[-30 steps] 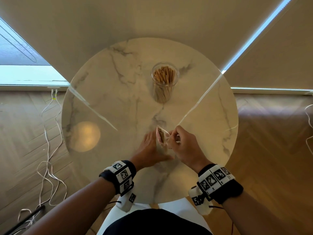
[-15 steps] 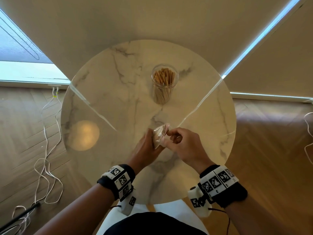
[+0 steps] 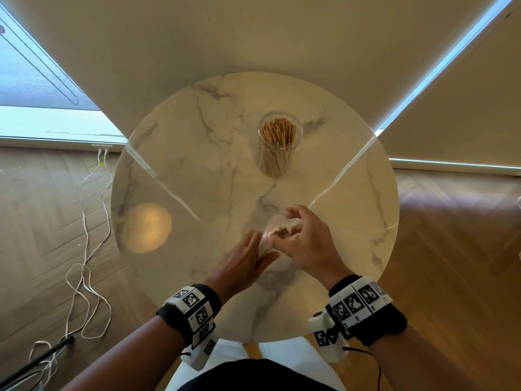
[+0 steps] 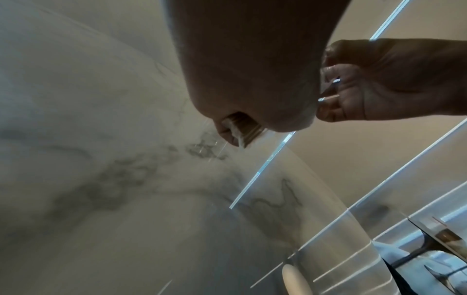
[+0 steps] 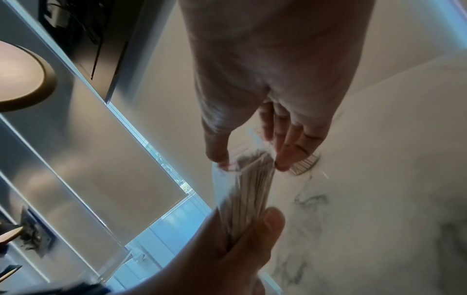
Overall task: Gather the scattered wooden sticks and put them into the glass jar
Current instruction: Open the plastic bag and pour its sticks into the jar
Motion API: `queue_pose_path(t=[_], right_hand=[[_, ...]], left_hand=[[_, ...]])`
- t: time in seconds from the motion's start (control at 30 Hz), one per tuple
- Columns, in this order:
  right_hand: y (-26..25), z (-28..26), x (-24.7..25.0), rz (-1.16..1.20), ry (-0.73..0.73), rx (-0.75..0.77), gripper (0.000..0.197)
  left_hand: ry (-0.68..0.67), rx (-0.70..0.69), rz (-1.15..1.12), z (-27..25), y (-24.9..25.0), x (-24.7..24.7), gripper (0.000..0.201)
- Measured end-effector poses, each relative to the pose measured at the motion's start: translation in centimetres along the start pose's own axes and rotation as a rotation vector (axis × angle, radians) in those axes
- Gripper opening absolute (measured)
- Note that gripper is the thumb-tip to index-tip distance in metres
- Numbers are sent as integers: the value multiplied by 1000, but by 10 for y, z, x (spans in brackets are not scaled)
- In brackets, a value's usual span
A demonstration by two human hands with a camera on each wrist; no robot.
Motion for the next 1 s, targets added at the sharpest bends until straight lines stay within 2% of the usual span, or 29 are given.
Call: queue_pose_path(t=[0.1, 0.2, 0.3, 0.37, 0.47, 0.6, 0.7, 0.8, 0.87, 1.0], right_hand=[[-5, 1, -5, 15, -92, 44, 63], [-8, -2, -9, 80, -85, 135, 52], [-14, -8, -10, 48, -49, 273, 36], [-15, -9, -7, 36, -21, 300, 24], [-12, -7, -3, 41, 11, 205, 17], [-9, 0, -5, 121, -39, 57, 31], [-11, 3, -10, 136, -76, 33, 44], [-17, 5, -11, 83, -88, 85, 49], [-17, 8, -12, 65, -115, 76, 48], [2, 11, -24, 120, -236, -82, 50]], left_hand=[[1, -27, 44, -4, -2, 1, 65], [42, -20, 49, -3, -4, 11, 66], [70, 64, -10, 1, -11, 21, 46], [80, 99, -47, 3, -17, 24, 36], [82, 83, -79, 5, -18, 25, 36], [60, 17, -81, 7, -8, 25, 36], [55, -44, -58, 8, -3, 25, 43], [13, -81, -23, 9, -3, 21, 57], [-27, -74, -52, 10, -4, 21, 56], [-38, -84, -213, 10, 0, 25, 47]])
Point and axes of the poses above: each hand's wrist, its own z-axis towards the middle knuckle, its own x-axis out of the back of the hand, y = z × x, the point moved 8 cm from there along z, towards the middle knuckle, and after that the axes turned 12 degrees about z, right-handed, at the moved point
